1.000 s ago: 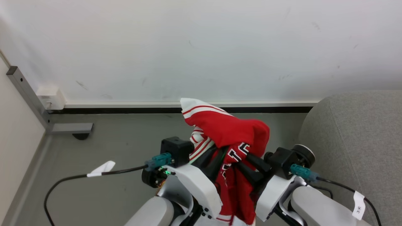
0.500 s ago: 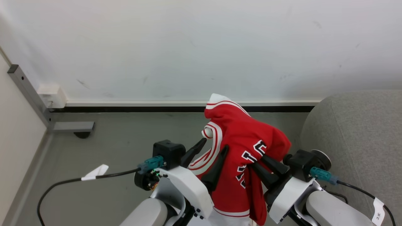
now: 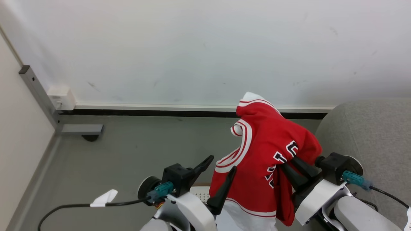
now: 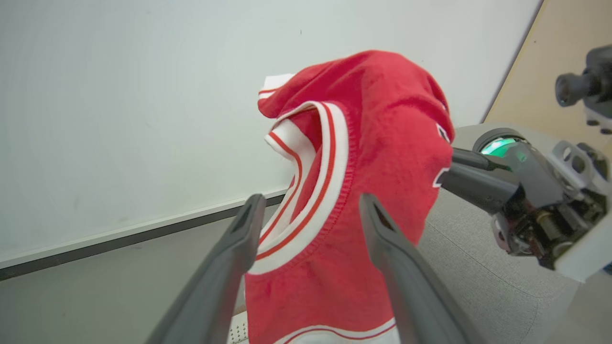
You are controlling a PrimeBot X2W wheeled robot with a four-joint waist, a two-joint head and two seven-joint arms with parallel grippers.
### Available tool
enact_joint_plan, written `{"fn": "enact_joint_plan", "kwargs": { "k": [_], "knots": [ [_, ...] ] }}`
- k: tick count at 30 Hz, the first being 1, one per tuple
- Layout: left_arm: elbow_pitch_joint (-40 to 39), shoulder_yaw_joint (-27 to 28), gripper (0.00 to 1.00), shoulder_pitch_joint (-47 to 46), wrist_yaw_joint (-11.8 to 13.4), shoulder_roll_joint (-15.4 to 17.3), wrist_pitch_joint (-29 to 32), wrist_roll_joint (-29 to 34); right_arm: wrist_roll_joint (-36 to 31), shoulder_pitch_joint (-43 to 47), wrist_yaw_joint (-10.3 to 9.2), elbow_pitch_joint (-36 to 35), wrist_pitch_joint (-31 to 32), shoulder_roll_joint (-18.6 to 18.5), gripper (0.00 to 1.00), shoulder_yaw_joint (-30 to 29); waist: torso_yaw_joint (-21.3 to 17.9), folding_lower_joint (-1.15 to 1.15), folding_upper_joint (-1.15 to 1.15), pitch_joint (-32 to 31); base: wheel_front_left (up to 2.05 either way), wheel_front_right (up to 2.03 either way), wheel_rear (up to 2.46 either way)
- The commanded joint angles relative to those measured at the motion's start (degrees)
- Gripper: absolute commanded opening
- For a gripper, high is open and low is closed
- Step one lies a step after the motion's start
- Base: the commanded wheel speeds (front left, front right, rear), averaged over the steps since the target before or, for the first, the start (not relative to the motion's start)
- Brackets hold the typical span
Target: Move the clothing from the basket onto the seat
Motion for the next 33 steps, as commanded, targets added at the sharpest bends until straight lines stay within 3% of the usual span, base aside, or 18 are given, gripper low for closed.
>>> {"fn": "enact_joint_plan", "kwargs": {
  "k": [1, 6, 24, 33],
  "knots": [
    [0.05, -0.03, 1.0, 0.44, -0.07, 0.27, -0.18, 0.06, -0.03, 0.36, -0.12, -0.23, -0.3, -0.48, 0.0, -0.48, -0.47, 0.0, 0.0, 0.01, 0.0, 0.0, 0.0],
    [0.01, -0.27, 1.0, 0.72, 0.06, -0.05, -0.64, -0.38, -0.7, 0.99, -0.12, -0.68, -0.28, -0.94, 0.0, -1.4, -3.64, 0.0, 0.0, 0.47, 0.0, 0.0, 0.0],
    [-0.14, -2.45, 1.0, -1.94, -0.76, -1.72, -0.81, 0.16, -1.2, 1.01, -0.12, -1.7, -0.27, -4.47, 0.0, -4.7, -22.15, 0.0, 0.0, 4.56, 0.0, 0.0, 0.0],
    [-0.96, -3.73, 1.0, -4.33, -1.28, -1.6, -0.04, 1.4, -2.44, 2.71, -0.12, -3.78, -0.27, -5.19, 0.0, -9.67, -24.57, 0.0, 0.0, 7.98, 0.0, 0.0, 0.0]
  ]
}}
